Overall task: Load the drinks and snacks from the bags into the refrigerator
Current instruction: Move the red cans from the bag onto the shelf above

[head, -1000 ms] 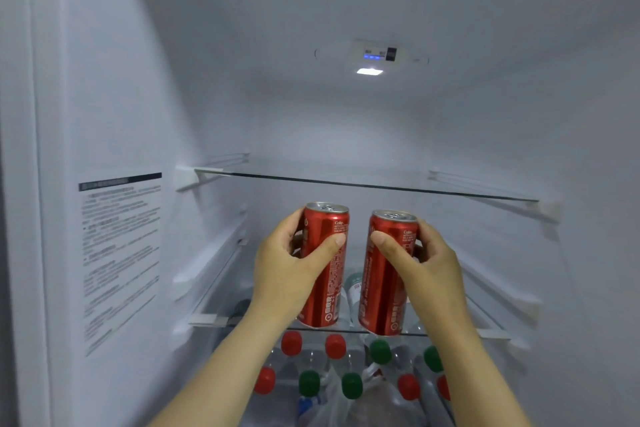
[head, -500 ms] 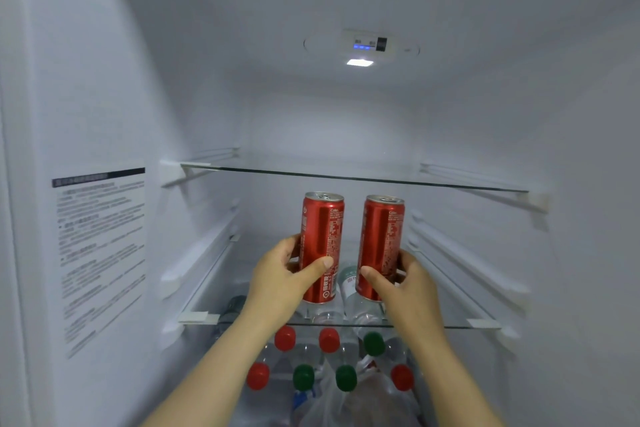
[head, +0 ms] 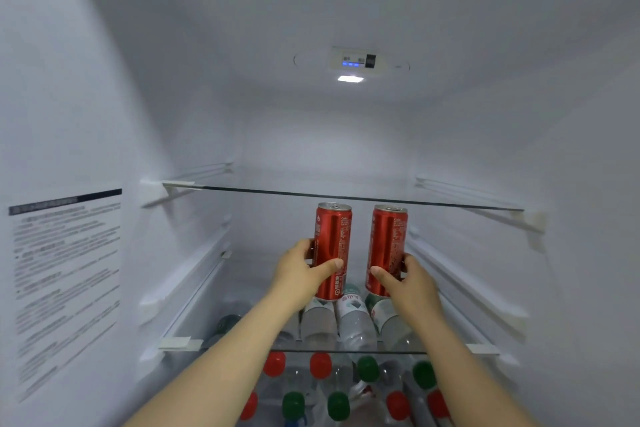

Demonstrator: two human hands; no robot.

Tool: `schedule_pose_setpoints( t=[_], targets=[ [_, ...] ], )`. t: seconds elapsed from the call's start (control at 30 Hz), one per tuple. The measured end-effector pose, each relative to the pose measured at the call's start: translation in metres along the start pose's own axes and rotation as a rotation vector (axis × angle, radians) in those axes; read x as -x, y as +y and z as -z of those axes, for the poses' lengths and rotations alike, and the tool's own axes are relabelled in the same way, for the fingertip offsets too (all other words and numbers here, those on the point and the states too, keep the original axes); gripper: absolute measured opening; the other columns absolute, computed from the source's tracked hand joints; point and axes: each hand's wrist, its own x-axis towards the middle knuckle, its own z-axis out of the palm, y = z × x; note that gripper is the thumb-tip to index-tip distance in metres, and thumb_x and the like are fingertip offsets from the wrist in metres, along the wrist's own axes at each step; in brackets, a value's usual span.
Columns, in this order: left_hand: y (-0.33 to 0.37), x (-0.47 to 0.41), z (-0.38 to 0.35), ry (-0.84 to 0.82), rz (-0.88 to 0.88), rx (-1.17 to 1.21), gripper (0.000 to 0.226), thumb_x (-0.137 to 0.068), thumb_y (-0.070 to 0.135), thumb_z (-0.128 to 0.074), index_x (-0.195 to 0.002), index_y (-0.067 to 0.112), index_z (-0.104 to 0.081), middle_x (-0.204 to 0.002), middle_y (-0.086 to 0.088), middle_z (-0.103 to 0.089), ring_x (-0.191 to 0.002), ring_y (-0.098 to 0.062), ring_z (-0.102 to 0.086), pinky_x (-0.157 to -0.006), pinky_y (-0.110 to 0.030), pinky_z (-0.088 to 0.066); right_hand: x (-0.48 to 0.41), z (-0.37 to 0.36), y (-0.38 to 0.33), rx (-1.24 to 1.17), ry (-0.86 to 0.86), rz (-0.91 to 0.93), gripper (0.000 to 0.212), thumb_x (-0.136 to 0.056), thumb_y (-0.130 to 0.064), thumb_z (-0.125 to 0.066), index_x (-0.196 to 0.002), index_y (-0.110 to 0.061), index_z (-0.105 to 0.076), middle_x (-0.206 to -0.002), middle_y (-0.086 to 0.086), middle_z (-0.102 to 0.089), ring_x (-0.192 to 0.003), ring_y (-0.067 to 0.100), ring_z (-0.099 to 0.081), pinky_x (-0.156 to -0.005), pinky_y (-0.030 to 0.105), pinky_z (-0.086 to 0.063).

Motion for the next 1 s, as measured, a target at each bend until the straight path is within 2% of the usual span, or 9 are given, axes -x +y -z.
schedule_pose_setpoints(
  t=[0.17,0.3,0.43,0.53,0.67,0.83,1.0],
  targets=[
    [-0.002,-0.016,-0.019,0.007,0.002,-0.008,0.054,-0.083,0.038,-0.069,-0.13,0.021,-0.049,-0.126,0.001,-0.06,-0.111,-0.018,-0.059,-0.096,-0.042,-0.05,-0.019,-0.002,0.009,0.033,0.014,-0.014,0.051,-0.087,-0.048,-0.063,-0.129,-0.024,-0.049,-0.122,-0.002,-0.064,-0.107,0.017,-0.062,-0.081,0.031,-0.048],
    [-0.004,-0.03,-0.033,0.009,-0.005,0.009,0.054,-0.083,0.036,-0.069,-0.13,0.019,-0.05,-0.126,0.0,-0.06,-0.113,-0.018,-0.058,-0.096,-0.037,-0.05,-0.029,-0.004,0.014,0.033,0.023,-0.022,0.049,-0.086,-0.05,-0.062,-0.128,-0.028,-0.048,-0.122,-0.004,-0.064,-0.108,0.017,-0.062,-0.089,0.039,-0.052],
    [-0.004,-0.047,-0.047,-0.004,-0.025,0.027,0.049,-0.084,0.034,-0.069,-0.127,0.019,-0.052,-0.123,0.002,-0.061,-0.103,-0.01,-0.056,-0.086,-0.025,-0.047,-0.042,-0.006,0.018,0.039,0.045,-0.02,0.042,-0.087,-0.046,-0.063,-0.123,-0.028,-0.05,-0.117,-0.005,-0.065,-0.103,0.016,-0.062,-0.082,0.035,-0.051],
    [-0.006,-0.061,-0.059,-0.002,-0.021,0.038,0.048,-0.084,0.034,-0.069,-0.126,0.019,-0.051,-0.123,0.001,-0.061,-0.103,-0.012,-0.057,-0.087,-0.027,-0.048,-0.051,-0.007,0.02,0.016,0.041,-0.024,0.041,-0.089,-0.042,-0.063,-0.124,-0.024,-0.05,-0.118,-0.003,-0.064,-0.104,0.018,-0.062,-0.076,0.031,-0.047],
    [-0.011,-0.079,-0.072,0.015,-0.023,0.069,0.049,-0.084,0.032,-0.07,-0.126,0.017,-0.052,-0.122,-0.001,-0.061,-0.102,-0.012,-0.057,-0.085,-0.026,-0.049,-0.063,-0.011,0.027,-0.026,0.035,-0.03,0.044,-0.086,-0.045,-0.064,-0.124,-0.027,-0.053,-0.117,-0.006,-0.066,-0.103,0.016,-0.063,-0.086,0.039,-0.052],
    [-0.017,-0.091,-0.085,0.041,-0.044,0.069,0.045,-0.085,0.032,-0.069,-0.125,0.019,-0.054,-0.118,0.0,-0.064,-0.098,-0.012,-0.058,-0.086,-0.028,-0.05,-0.074,-0.013,0.03,-0.023,0.065,-0.055,0.047,-0.083,-0.044,-0.068,-0.122,-0.021,-0.057,-0.115,0.0,-0.068,-0.102,0.021,-0.064,-0.083,0.036,-0.052],
    [-0.024,-0.09,-0.088,0.071,-0.123,0.013,0.037,-0.085,0.033,-0.069,-0.12,0.025,-0.06,-0.106,0.008,-0.064,-0.094,-0.008,-0.059,-0.081,-0.023,-0.047,-0.074,-0.012,0.027,-0.071,0.126,-0.047,0.055,-0.08,-0.037,-0.074,-0.125,-0.015,-0.049,-0.12,0.006,-0.064,-0.106,0.025,-0.063,-0.081,0.033,-0.049]
  ],
)
